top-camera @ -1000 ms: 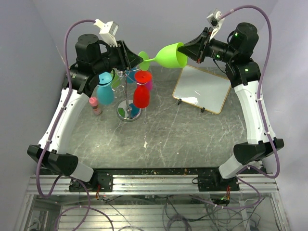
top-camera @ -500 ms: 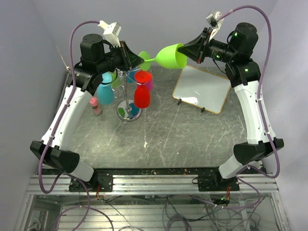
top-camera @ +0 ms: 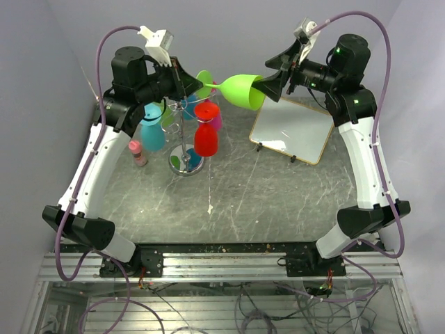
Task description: Place the wine glass upside down on the wine glass rack
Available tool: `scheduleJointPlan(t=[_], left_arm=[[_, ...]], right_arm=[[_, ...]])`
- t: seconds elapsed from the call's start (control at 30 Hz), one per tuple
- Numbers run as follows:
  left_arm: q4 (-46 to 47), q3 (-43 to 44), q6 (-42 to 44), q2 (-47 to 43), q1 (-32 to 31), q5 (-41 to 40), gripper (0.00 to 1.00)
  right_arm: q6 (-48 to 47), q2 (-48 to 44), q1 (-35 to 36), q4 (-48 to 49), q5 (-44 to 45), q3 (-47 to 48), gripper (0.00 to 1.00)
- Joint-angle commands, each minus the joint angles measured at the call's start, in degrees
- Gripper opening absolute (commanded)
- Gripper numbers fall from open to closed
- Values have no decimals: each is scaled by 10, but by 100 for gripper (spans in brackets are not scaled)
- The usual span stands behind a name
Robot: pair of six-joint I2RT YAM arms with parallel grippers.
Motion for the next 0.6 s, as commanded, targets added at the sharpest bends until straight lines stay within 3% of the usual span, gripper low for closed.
scheduleJointPlan(t=[0.0,0.1,0.33,0.47,0.57], left_arm=[[-11,36,24,-23,9,-27,7],[-11,35,25,-32,18,-21,7],[-30,50,94,-46,19,-33,7],[-73,83,177,-46,19,-45,7],[-120,112,290,-53,14,-15,7]], right_arm=[[-62,-21,0,-45,27,17,91],[-102,-33,0,-77,51,23,99],[-160,-64,-3,-122,132,29,100],[-162,-83,-23,-124,179,20,100],[-152,-94,-46,-118,211,16,100]])
